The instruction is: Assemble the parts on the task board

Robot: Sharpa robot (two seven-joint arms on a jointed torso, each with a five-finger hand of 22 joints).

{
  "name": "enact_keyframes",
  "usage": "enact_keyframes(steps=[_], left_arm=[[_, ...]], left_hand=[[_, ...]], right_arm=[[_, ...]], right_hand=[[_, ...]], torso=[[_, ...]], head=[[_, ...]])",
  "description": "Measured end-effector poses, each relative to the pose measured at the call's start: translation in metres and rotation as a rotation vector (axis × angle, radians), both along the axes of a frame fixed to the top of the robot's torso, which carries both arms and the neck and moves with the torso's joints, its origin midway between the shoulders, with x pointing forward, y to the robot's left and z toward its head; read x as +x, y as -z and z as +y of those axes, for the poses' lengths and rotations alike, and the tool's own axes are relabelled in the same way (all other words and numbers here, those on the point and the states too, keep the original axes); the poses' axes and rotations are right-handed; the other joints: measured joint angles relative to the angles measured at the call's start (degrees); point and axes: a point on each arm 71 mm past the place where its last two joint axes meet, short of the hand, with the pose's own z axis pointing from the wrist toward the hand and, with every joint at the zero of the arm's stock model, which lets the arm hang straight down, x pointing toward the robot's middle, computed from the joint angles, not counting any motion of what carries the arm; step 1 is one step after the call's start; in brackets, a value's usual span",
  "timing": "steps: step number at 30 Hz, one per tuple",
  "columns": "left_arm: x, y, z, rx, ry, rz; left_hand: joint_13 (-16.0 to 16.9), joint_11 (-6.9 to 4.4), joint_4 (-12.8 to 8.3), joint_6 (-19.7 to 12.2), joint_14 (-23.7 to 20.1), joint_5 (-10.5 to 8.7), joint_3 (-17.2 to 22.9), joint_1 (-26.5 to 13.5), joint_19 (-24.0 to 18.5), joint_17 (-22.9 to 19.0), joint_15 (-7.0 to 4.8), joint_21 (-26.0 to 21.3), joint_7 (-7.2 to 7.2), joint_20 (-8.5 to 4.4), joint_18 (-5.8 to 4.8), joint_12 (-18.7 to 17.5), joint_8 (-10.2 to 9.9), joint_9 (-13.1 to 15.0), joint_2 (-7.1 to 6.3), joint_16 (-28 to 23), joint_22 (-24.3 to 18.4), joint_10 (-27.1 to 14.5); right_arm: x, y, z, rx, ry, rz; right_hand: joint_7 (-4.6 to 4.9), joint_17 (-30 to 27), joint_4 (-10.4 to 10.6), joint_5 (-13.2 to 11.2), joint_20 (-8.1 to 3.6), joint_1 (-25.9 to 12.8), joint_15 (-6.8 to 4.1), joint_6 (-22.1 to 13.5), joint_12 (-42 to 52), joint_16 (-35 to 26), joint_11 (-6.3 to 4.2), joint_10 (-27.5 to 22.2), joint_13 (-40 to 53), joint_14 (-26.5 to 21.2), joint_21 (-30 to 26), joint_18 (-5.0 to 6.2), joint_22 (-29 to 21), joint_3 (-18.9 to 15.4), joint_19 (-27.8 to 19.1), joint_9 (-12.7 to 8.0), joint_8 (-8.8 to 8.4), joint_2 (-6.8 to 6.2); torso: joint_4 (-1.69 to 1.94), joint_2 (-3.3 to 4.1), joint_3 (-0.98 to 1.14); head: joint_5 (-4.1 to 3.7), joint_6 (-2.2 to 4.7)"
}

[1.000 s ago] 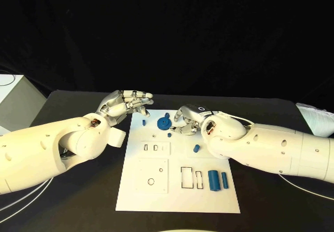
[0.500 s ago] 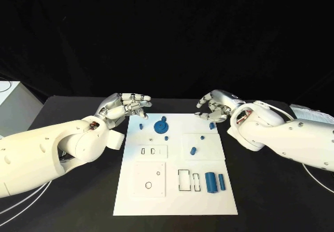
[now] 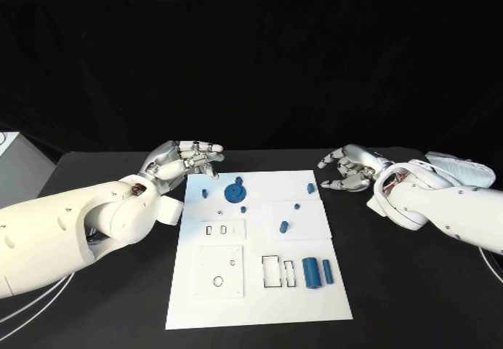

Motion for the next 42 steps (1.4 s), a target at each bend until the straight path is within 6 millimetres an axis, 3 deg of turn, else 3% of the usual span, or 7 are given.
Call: enact_keyframes(steps=[7,15,25,38,42], left_arm=[[0.002,0.001,0.001,0.003,-0.002,-0.002],[0.002,0.001,0.001,0.004,-0.001,-0.003],[0.002,0.001,0.003,0.006,-0.004,-0.004],[0.002,0.001,0.004,0.008,-0.006,-0.003],[0.002,0.001,0.005,0.009,-0.006,-0.003]], left_hand=[[0.0,0.0,0.0,0.0,-0.2,0.0,0.0,0.0,0.0,-0.1,0.2,0.0,0.0,0.0,0.0,0.0,0.0,0.0,0.0,0.0,0.0,0.0],[0.0,0.0,0.0,0.0,-0.4,0.0,0.0,0.0,0.0,-0.1,0.01,0.0,0.0,0.0,0.0,0.0,0.0,0.0,0.0,0.0,0.1,0.0],[0.0,0.0,0.0,0.0,-0.4,0.0,0.0,0.0,0.0,-0.1,0.01,0.0,0.0,0.0,0.0,0.0,0.0,0.0,0.0,0.0,0.1,0.0],[0.0,0.0,0.0,0.0,-0.4,0.0,0.0,0.0,0.0,-0.1,0.01,0.0,0.0,0.0,0.0,0.0,0.0,0.0,0.0,0.0,0.1,0.0],[0.0,0.0,0.0,0.0,-0.4,0.0,0.0,0.0,0.0,-0.1,0.01,0.0,0.0,0.0,0.0,0.0,0.0,0.0,0.0,0.0,0.0,0.0]], right_arm=[[0.003,0.014,-0.001,-0.019,-0.017,0.014],[0.005,0.024,0.001,-0.031,-0.03,0.024],[0.006,0.026,0.011,-0.025,-0.049,0.027],[0.004,0.028,0.015,-0.016,-0.057,0.038],[0.004,0.028,0.017,-0.013,-0.058,0.042]], right_hand=[[0.02,0.0,0.1,0.0,0.0,0.3,0.0,-0.2,0.0,0.0,0.0,0.0,0.0,0.0,0.0,0.0,0.0,-0.6,0.0,-0.1,-0.12,0.28],[-0.03,0.0,0.1,0.5,0.0,0.6,0.0,-0.6,0.0,0.0,0.0,0.0,0.0,0.0,0.0,0.0,0.0,-0.6,0.0,-0.2,-0.12,0.57],[0.18,0.0,1.0,1.3,0.0,0.3,-0.01,2.1,0.7,0.0,0.19,0.6,0.0,0.0,0.4,0.01,0.0,-0.1,0.0,0.1,0.84,1.42],[-0.69,0.0,1.8,1.8,0.0,-0.3,-0.01,6.4,1.3,0.0,-0.52,1.3,0.0,0.0,0.7,0.0,0.0,2.9,0.0,0.6,3.27,2.02],[-0.74,0.0,1.7,1.8,0.0,-0.3,-0.01,6.5,1.3,0.0,-0.63,1.4,0.0,0.0,0.9,0.01,0.0,3.0,0.0,0.6,3.27,2.1]], torso=[[0.18,0.24,0.31],[0.46,0.49,0.41],[0.65,0.62,0.31],[0.42,0.53,0.38],[0.46,0.53,0.38]], head=[[-0.16,-0.1],[-0.21,-0.35],[-0.06,-0.85],[0.13,-1.1],[0.03,-1.09]])
